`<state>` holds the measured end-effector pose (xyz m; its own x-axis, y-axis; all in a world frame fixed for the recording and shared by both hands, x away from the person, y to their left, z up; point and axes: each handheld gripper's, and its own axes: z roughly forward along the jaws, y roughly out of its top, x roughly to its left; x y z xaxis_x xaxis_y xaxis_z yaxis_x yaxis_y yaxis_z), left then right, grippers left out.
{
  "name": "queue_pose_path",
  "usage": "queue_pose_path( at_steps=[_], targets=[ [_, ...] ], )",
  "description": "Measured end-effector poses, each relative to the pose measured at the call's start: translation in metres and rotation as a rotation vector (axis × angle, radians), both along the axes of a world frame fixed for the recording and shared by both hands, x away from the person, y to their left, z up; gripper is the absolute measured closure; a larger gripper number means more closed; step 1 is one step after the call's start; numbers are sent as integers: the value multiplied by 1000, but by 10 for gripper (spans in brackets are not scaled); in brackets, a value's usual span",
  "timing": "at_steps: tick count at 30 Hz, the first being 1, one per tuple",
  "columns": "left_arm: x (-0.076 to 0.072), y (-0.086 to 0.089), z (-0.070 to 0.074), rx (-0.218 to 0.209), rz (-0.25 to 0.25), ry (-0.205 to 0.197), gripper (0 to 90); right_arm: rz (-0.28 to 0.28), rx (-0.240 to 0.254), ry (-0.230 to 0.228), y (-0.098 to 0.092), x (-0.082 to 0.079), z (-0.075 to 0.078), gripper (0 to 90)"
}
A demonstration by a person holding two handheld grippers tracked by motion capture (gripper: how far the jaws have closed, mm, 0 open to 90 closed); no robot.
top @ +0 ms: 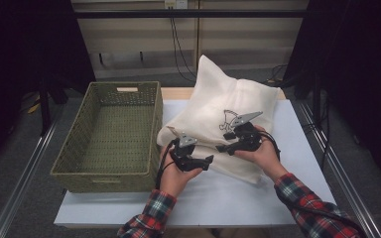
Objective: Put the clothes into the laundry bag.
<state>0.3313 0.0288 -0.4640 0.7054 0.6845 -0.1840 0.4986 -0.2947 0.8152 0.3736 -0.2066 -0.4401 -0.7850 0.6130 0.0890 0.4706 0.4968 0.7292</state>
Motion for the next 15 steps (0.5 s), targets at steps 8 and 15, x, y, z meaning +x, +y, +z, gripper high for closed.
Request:
queue_pose_path(
  at_steps=[8, 15],
  targets=[
    [-1, 0, 1, -6, -6, 6, 182, -25, -1, -39, -8, 6, 24, 445],
    [-3, 2, 6, -17, -12, 6, 173, -17, -58, -18, -30, 3, 14, 772]
  ],
)
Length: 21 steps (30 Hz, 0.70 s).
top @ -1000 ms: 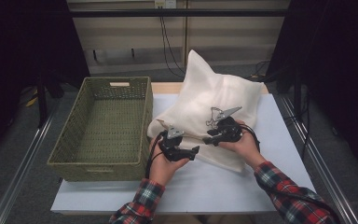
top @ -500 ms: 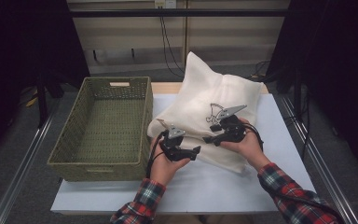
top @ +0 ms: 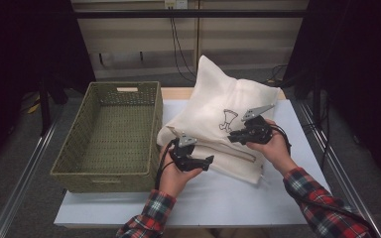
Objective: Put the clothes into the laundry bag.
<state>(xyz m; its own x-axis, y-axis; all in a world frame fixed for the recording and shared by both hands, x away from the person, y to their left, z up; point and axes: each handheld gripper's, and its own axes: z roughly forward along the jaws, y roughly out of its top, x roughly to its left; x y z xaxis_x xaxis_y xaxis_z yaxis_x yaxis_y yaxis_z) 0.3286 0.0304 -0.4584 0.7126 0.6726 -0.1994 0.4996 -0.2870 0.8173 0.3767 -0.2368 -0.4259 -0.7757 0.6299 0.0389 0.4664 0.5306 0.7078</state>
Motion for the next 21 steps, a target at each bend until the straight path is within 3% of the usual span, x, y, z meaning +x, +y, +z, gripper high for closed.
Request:
queue_pose_path(
  at_steps=[5, 7, 12, 21],
  targets=[
    [1, 2, 9, 15, 5, -14, 167, 13, -32, 40, -4, -7, -19, 722],
    [1, 2, 12, 7, 3, -15, 167, 14, -27, 30, -4, -9, -22, 670],
    [3, 5, 22, 7, -1, -23, 165, -15, 21, 12, -11, -11, -13, 543],
    [4, 3, 38, 3, -12, -36, 162, -35, 49, -5, -24, -16, 0, 364]
  ],
)
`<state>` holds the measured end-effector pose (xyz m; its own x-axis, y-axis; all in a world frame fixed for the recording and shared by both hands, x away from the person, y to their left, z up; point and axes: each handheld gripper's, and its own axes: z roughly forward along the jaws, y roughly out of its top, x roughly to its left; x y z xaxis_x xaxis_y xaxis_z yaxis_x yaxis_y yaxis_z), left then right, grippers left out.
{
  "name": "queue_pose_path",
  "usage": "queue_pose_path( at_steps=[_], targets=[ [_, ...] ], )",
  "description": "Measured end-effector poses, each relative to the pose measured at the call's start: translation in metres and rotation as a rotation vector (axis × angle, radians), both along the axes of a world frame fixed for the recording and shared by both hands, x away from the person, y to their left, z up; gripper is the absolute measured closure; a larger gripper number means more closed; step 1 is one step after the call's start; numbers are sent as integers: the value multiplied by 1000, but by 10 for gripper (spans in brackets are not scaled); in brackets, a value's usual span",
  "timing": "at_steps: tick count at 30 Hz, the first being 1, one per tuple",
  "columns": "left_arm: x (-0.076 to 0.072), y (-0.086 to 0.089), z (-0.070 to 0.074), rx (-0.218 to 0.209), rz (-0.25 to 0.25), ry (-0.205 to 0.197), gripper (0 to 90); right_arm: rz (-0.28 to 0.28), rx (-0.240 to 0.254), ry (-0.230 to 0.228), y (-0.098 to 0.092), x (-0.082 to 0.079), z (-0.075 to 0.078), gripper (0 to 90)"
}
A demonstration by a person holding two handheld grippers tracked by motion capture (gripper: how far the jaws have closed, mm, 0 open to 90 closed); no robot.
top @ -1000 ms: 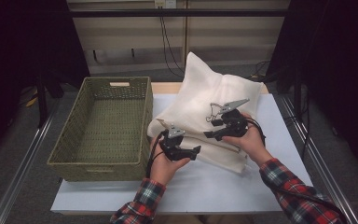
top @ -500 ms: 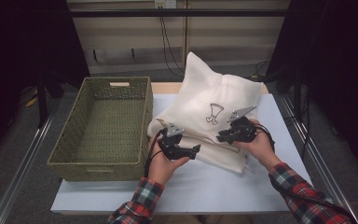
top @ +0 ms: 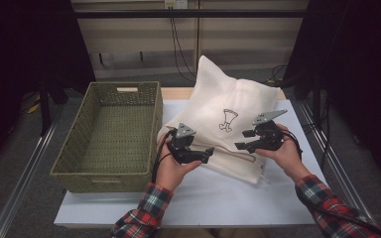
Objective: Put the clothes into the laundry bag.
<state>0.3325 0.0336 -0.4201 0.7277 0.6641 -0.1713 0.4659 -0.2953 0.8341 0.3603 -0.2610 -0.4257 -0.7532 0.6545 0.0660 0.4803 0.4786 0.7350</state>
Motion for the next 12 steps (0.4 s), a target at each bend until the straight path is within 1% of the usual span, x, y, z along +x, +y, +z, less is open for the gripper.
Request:
queue_pose_path(
  at_steps=[1, 2, 3, 5, 6, 10, 11, 12],
  targets=[
    [0, 0, 1, -2, -5, -4, 160, 1, -6, -5, -1, -1, 1, 350],
    [0, 1, 2, 0, -1, -3, 157, 3, -8, -1, -1, -2, 1, 337],
    [0, 1, 3, -3, -5, -4, 157, 0, -15, -11, -2, -4, 2, 324],
    [0, 2, 6, -2, 1, -6, 153, 4, -9, -2, -4, -5, 3, 296],
    [0, 2, 6, -8, 4, -6, 153, 4, -11, -7, -4, -6, 3, 277],
    [0, 3, 7, -1, -1, -3, 150, 5, -6, -4, -9, -10, 3, 226],
    [0, 4, 7, -7, -8, -3, 147, -7, -8, -4, -10, -12, 3, 225],
    [-1, 4, 6, -11, -4, -2, 146, -6, -10, -10, -12, -13, 3, 212]
  ],
)
